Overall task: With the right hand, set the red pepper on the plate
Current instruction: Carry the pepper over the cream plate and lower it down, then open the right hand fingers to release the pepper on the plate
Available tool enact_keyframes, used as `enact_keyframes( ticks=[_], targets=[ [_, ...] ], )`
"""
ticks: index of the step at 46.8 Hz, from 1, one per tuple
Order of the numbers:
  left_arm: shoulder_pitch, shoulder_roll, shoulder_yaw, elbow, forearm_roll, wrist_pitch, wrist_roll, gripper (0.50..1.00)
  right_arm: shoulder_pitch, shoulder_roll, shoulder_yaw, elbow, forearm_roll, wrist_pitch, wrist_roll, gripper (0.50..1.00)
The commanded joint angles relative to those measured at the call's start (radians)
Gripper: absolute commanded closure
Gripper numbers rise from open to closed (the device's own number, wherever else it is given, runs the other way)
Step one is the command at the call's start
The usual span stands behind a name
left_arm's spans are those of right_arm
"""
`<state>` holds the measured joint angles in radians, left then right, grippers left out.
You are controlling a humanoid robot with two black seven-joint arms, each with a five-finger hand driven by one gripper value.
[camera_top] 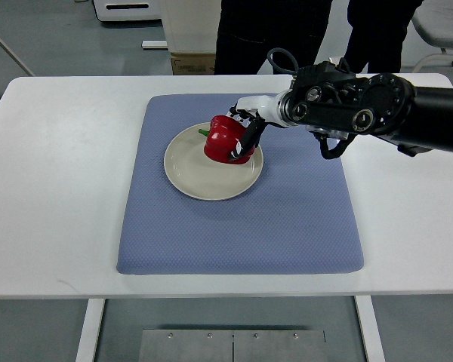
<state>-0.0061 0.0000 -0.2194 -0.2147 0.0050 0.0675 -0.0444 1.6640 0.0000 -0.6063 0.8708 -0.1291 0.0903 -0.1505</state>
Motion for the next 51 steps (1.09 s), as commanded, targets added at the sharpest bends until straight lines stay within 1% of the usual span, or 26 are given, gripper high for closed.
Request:
enact_keyframes(
  ticks=[1,6,13,14,16,18,21,23,25,27,32,37,42,47,51],
  targets=[
    [0.0,0.0,0.0,0.0,0.0,0.0,0.0,0.5,-0.003,0.0,0.0,0.0,0.019,-0.001,0.0,1.0],
    [0.0,0.0,0.0,0.0,0.0,0.0,0.0,0.5,-0.004,0.0,0.013,0.0,0.025,-0.003,0.002,1.0],
    [0.0,0.0,0.0,0.0,0.0,0.0,0.0,0.5,-0.016,0.0,0.017,0.002,0.026,-0.034,0.005,1.0],
    [0.0,0.0,0.0,0.0,0.001,0.0,0.0,0.5,-0.018,0.0,0.017,0.002,0.026,-0.035,0.005,0.988],
    [0.0,0.0,0.0,0.0,0.0,0.0,0.0,0.5,-0.021,0.0,0.017,0.002,0.026,-0.038,0.005,0.903],
    [0.0,0.0,0.0,0.0,0.0,0.0,0.0,0.5,-0.024,0.0,0.019,0.002,0.026,-0.04,0.006,0.85],
    [0.0,0.0,0.0,0.0,0.0,0.0,0.0,0.5,-0.029,0.0,0.017,0.002,0.026,-0.044,0.008,0.798],
    [0.0,0.0,0.0,0.0,0.0,0.0,0.0,0.5,-0.03,0.0,0.017,0.002,0.026,-0.046,0.008,0.75],
    [0.0,0.0,0.0,0.0,0.0,0.0,0.0,0.5,-0.032,0.0,0.017,0.002,0.026,-0.046,0.008,0.712],
    [0.0,0.0,0.0,0.0,0.0,0.0,0.0,0.5,-0.035,0.0,0.017,0.002,0.026,-0.046,0.008,0.691],
    [0.0,0.0,0.0,0.0,0.0,0.0,0.0,0.5,-0.036,0.0,0.017,0.002,0.026,-0.046,0.008,0.659],
    [0.0,0.0,0.0,0.0,0.0,0.0,0.0,0.5,-0.036,0.0,0.017,0.005,0.026,-0.046,0.008,0.576],
    [0.0,0.0,0.0,0.0,0.0,0.0,0.0,0.5,-0.035,0.0,0.017,0.005,0.026,-0.046,0.008,0.517],
    [0.0,0.0,0.0,0.0,0.0,0.0,0.0,0.5,-0.029,0.0,0.017,0.005,0.026,-0.038,0.008,0.502],
    [0.0,0.0,0.0,0.0,0.0,0.0,0.0,0.5,-0.023,0.0,0.017,0.004,0.026,-0.031,0.006,0.5]
  ],
)
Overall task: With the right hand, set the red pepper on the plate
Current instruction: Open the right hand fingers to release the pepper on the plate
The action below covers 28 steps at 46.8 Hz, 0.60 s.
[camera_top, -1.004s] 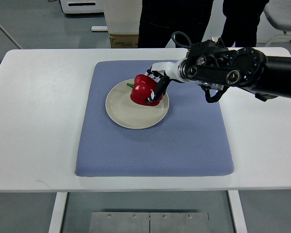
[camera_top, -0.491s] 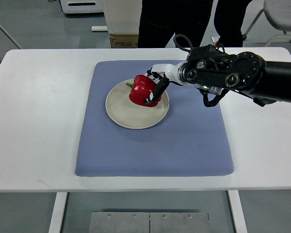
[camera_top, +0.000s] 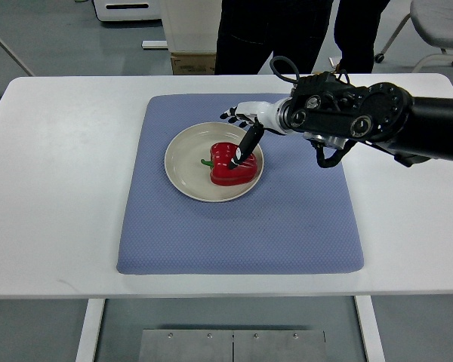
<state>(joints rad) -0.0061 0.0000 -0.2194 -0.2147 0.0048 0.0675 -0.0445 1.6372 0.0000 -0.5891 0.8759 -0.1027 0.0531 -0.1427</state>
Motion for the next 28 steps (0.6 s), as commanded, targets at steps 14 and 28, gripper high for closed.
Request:
enact_keyframes(
  ticks=[14,28],
  targets=[
    [0.0,0.0,0.0,0.0,0.0,0.0,0.0,0.5,-0.002,0.0,0.054,-0.057,-0.002,-0.006,0.002,0.5],
    [0.0,0.0,0.0,0.0,0.0,0.0,0.0,0.5,-0.085,0.0,0.31,-0.15,-0.003,-0.007,0.012,0.5]
  ],
)
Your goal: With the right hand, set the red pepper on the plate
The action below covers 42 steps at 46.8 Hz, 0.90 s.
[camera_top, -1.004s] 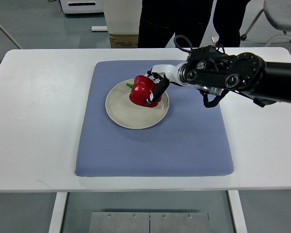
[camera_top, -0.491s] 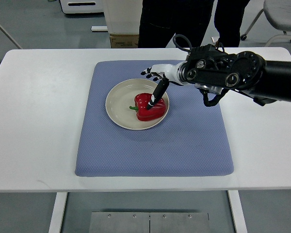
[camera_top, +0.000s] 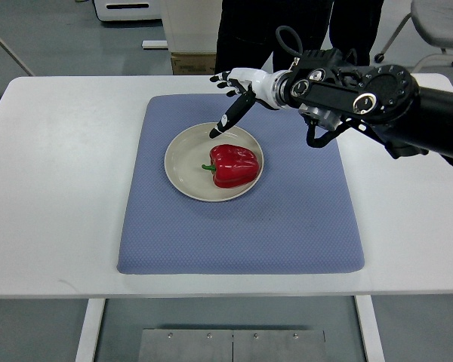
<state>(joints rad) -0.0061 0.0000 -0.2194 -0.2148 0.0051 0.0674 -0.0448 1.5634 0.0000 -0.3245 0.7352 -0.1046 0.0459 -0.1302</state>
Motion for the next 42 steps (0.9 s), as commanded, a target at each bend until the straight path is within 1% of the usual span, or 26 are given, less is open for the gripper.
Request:
enact_keyframes(
  ticks=[1,9,14,23,29,38,42],
  targets=[
    [0.0,0.0,0.0,0.0,0.0,0.0,0.0,0.5,-0.016,0.0,0.057,-0.01,-0.001,0.0,-0.002,0.5],
    [0.0,0.0,0.0,0.0,0.001,0.0,0.0,0.5,-0.062,0.0,0.151,-0.011,0.0,-0.007,0.001,0.5],
    [0.0,0.0,0.0,0.0,0.0,0.0,0.0,0.5,-0.121,0.0,0.228,-0.011,0.0,-0.043,0.024,0.5],
    [0.0,0.0,0.0,0.0,0.001,0.0,0.0,0.5,-0.224,-0.06,0.306,-0.036,0.0,-0.084,0.029,0.5],
    [0.0,0.0,0.0,0.0,0.0,0.0,0.0,0.5,-0.27,-0.121,0.35,-0.068,0.0,-0.078,0.029,0.5],
    [0.0,0.0,0.0,0.0,0.0,0.0,0.0,0.5,-0.329,-0.209,0.461,-0.069,-0.001,-0.069,0.029,0.5],
    [0.0,0.0,0.0,0.0,0.0,0.0,0.0,0.5,-0.352,-0.236,0.469,-0.066,-0.007,-0.07,0.032,0.5]
  ],
)
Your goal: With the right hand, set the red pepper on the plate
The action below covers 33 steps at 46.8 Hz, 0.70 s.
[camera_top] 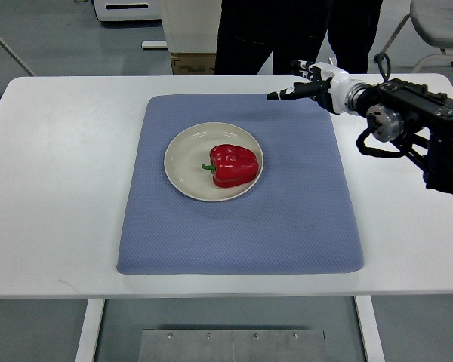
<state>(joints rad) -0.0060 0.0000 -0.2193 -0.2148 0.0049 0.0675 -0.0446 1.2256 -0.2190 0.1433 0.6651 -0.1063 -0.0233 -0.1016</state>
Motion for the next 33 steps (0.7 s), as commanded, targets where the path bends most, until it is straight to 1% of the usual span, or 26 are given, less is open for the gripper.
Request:
enact_keyframes(
  ticks=[1,3,5,13,15,22,25,33],
  targets=[
    [0.0,0.0,0.0,0.0,0.0,0.0,0.0,0.5,-0.017,-0.023,-0.001,0.002,-0.009,-0.001,0.008,0.5],
    [0.0,0.0,0.0,0.0,0.0,0.0,0.0,0.5,-0.021,-0.033,-0.005,0.001,-0.015,-0.003,0.031,0.5],
    [0.0,0.0,0.0,0.0,0.0,0.0,0.0,0.5,-0.034,-0.043,-0.007,0.002,-0.021,-0.003,0.069,0.5],
    [0.0,0.0,0.0,0.0,0.0,0.0,0.0,0.5,-0.086,-0.092,-0.008,-0.012,-0.056,-0.02,0.287,0.5],
    [0.0,0.0,0.0,0.0,0.0,0.0,0.0,0.5,-0.101,-0.094,-0.008,-0.015,-0.055,-0.017,0.313,0.5],
    [0.0,0.0,0.0,0.0,0.0,0.0,0.0,0.5,-0.116,-0.102,-0.005,-0.013,-0.05,0.0,0.303,0.5],
    [0.0,0.0,0.0,0.0,0.001,0.0,0.0,0.5,-0.147,-0.096,-0.001,-0.013,-0.049,0.006,0.301,0.5],
    [0.0,0.0,0.0,0.0,0.0,0.0,0.0,0.5,-0.185,-0.082,0.094,-0.005,-0.013,0.06,0.303,0.5]
  ],
)
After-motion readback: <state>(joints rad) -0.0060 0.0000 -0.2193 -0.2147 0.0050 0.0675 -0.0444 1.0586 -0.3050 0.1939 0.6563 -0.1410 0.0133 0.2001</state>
